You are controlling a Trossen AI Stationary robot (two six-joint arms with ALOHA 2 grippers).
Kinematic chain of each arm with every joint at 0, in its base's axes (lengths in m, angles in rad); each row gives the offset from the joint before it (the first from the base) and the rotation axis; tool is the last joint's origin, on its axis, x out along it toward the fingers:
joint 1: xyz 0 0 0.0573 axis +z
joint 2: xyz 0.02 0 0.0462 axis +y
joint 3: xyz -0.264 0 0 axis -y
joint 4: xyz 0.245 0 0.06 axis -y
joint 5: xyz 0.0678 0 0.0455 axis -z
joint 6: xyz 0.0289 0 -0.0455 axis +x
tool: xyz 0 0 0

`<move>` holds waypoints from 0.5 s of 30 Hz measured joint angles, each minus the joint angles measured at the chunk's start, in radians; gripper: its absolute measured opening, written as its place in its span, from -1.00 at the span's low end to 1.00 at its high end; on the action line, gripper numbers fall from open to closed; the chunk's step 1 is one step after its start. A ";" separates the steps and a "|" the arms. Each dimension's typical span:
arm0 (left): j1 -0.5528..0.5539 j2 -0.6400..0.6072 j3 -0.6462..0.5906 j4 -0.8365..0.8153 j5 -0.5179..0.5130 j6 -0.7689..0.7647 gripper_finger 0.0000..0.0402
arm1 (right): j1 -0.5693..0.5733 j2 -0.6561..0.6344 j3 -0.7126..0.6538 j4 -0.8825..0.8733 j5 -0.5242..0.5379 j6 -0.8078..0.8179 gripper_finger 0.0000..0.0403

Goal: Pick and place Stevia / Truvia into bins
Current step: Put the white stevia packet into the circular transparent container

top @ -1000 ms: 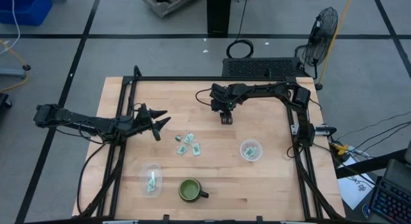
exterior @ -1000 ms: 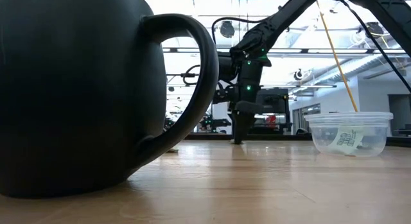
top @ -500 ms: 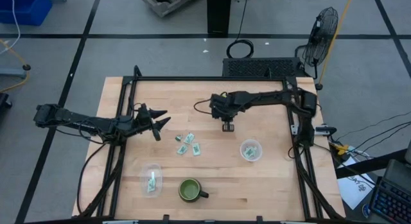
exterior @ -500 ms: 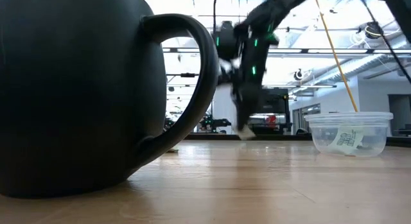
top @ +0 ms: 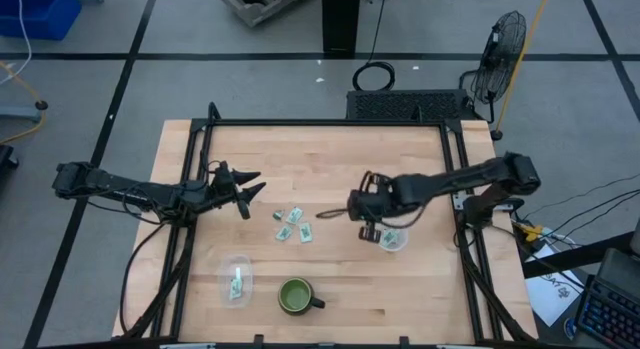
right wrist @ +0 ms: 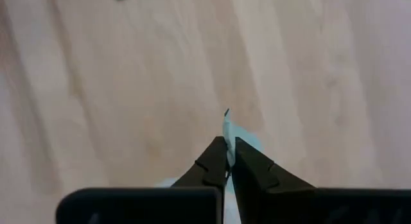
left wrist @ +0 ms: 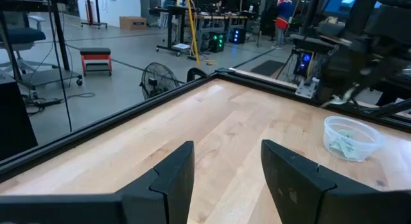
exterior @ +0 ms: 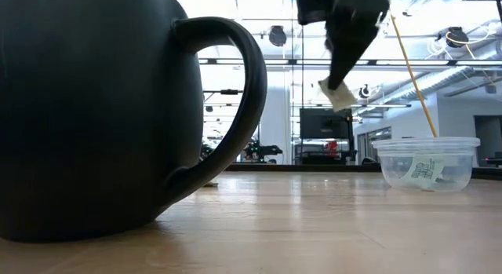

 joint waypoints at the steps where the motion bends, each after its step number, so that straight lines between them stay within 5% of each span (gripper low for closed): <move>1: 0.000 0.000 0.000 0.000 0.000 0.000 -0.08 | 0.018 -0.001 -0.001 -0.012 0.000 0.038 -0.98; 15: 0.000 0.000 0.000 0.000 0.000 0.000 -0.08 | 0.072 0.000 -0.296 0.028 -0.097 0.296 -0.93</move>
